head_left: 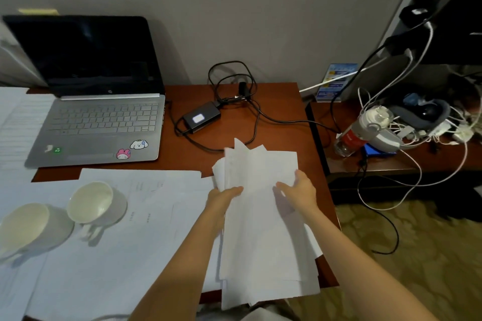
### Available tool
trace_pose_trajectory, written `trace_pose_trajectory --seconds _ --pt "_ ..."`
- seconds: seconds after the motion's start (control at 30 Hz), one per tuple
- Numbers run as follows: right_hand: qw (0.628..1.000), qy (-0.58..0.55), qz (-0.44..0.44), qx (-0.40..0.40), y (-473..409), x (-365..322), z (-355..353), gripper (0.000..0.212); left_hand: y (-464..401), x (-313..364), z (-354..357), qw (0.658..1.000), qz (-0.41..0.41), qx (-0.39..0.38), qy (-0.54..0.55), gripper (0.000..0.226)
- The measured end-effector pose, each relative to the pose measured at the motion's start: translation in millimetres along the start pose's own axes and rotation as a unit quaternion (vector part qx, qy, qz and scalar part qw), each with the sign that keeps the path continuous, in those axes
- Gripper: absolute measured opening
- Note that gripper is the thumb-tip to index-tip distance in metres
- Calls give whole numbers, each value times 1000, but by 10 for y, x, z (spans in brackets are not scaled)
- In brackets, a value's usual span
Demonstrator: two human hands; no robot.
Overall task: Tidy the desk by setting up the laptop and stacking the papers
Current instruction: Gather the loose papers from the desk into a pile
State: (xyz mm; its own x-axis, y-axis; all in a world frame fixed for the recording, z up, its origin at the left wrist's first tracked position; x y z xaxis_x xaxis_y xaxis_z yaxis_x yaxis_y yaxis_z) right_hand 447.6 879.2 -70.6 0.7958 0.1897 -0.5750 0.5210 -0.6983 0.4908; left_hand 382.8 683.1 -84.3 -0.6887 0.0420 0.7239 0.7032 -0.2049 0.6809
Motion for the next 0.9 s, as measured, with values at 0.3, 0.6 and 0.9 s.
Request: trace_pose_trajectory --seconds 0.3,0.6,0.9 --pt "939 -285 44 -186 55 147 -470 40 345 418 -44 980 187 -54 -32 41" --pt "865 -369 -256 -222 763 -1051 -1205 39 1309 1870 -185 853 510 -81 -68 31" --pt "907 -312 -188 -212 599 -885 -635 48 563 1143 -465 922 369 -13 -116 41"
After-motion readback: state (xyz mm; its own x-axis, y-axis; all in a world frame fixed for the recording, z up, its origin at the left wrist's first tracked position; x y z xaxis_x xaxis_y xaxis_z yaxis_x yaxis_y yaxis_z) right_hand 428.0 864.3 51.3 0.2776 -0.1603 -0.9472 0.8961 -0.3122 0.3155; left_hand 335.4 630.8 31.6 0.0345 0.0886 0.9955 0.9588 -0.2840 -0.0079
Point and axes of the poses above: each hand's wrist, its own y-axis away from the middle knuckle, its own z-axis out of the palm, x = y × z, the point moved 2 cm from there along -y, towards the middle knuckle, and after that the axes turned 9 degrees about z, right-handed, at the moved point
